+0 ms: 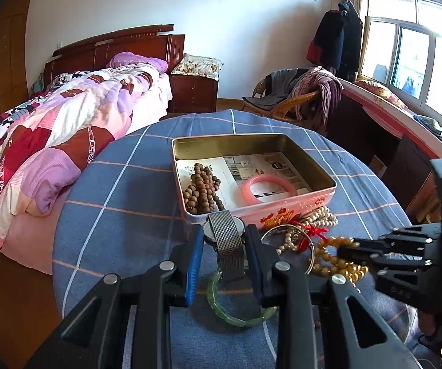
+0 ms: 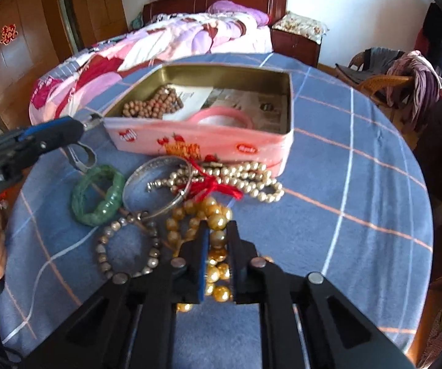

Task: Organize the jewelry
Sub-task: 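Grasp the gold bead strand with the right tool while the left tool holds the watch, then release the watch from left tool while right tool releases gold beads into tin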

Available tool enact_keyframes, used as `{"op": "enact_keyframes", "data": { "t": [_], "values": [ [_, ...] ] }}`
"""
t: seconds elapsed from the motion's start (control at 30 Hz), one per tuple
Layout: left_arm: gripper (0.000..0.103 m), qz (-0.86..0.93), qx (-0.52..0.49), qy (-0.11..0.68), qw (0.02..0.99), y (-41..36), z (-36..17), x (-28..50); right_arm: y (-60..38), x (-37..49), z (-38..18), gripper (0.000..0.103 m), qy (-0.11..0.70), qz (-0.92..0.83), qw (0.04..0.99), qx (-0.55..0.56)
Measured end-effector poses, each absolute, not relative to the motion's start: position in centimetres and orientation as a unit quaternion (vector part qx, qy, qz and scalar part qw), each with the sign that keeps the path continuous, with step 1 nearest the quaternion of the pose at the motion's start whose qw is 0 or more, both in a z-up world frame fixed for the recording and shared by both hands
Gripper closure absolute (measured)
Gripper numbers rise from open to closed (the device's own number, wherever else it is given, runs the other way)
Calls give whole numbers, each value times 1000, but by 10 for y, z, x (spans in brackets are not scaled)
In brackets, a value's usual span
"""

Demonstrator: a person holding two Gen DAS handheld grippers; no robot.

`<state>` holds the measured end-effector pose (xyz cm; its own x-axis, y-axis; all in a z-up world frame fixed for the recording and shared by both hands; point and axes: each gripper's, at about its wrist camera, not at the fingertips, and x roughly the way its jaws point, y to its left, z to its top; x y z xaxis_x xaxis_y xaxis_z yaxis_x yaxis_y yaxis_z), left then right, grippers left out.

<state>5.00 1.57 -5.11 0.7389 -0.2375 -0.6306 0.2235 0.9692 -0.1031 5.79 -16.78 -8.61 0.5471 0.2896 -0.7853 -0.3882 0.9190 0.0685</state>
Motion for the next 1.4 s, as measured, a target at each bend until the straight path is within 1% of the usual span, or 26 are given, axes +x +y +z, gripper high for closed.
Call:
{"op": "enact_keyframes", "data": {
  "t": [0.2,0.37,1.03,1.4],
  "values": [
    [75,-125,-6,331,935,15,-43,50,-172,50,-56,90,401,190,894,-61],
    [75,-128,2,321,938,12,-35,51,-171,53,-42,90,383,187,902,-65],
    [75,-114,49,300,946,-1,-15,81,-167,80,-10,90,337,185,920,-70],
    [75,-108,61,302,945,-7,-13,115,-162,111,-4,90,325,188,924,-65]
  ]
}}
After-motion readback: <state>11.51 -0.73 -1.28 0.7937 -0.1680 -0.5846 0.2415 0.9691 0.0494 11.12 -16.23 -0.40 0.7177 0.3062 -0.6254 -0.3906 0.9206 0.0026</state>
